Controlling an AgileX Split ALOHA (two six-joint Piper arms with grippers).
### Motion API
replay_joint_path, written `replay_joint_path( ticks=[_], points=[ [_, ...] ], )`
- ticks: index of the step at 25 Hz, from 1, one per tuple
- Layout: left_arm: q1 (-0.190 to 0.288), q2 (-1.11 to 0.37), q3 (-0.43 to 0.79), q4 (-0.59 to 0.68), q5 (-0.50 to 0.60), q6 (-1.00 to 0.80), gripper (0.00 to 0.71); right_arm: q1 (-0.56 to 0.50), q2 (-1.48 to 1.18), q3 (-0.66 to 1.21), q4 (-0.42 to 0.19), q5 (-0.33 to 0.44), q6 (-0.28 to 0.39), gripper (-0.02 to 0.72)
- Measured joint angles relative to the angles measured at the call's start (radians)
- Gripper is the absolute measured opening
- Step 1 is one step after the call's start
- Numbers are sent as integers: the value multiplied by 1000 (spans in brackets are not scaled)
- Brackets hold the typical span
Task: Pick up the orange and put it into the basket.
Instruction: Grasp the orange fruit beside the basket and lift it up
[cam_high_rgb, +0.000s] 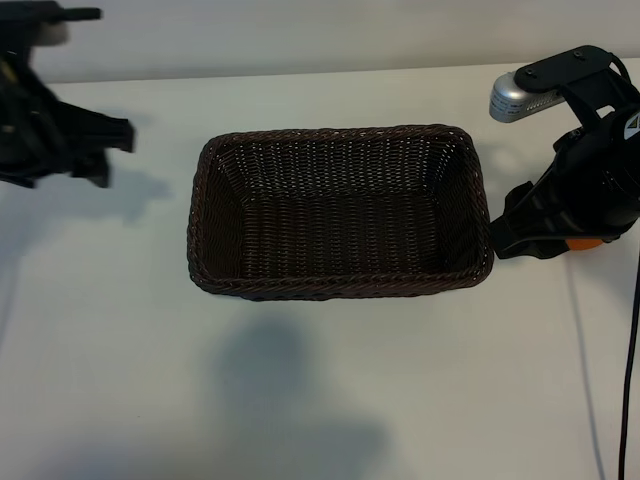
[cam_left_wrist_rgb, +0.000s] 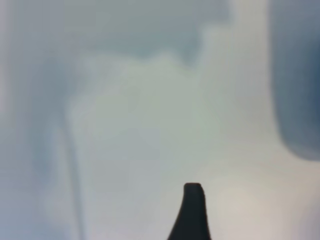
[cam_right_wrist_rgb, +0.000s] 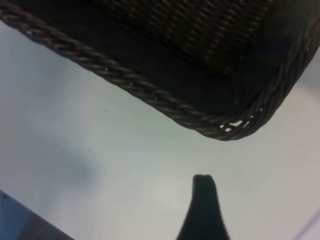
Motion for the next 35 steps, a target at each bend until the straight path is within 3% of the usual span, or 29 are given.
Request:
replay_joint_path(
  ticks=[3,10,12,18,22,26,35],
  points=[
    [55,-64,-4,-4,14,14,611,0,0,0,0,0,0,525],
    [269,-198,-4,-111,79,193,596,0,0,0,0,0,0,525],
    [294,-229,-4,-130,82,208,596,0,0,0,0,0,0,525],
    [299,-277,-4,-254,91,279,596,0,0,0,0,0,0,525],
    [250,-353,-4,-301,102,347,596,0,0,0,0,0,-1,525],
    [215,-467,-4,-307,131,357,596,0,0,0,0,0,-1,525],
    [213,-822,50,-291,172,360,596,0,0,0,-1,0,-1,525]
  ],
)
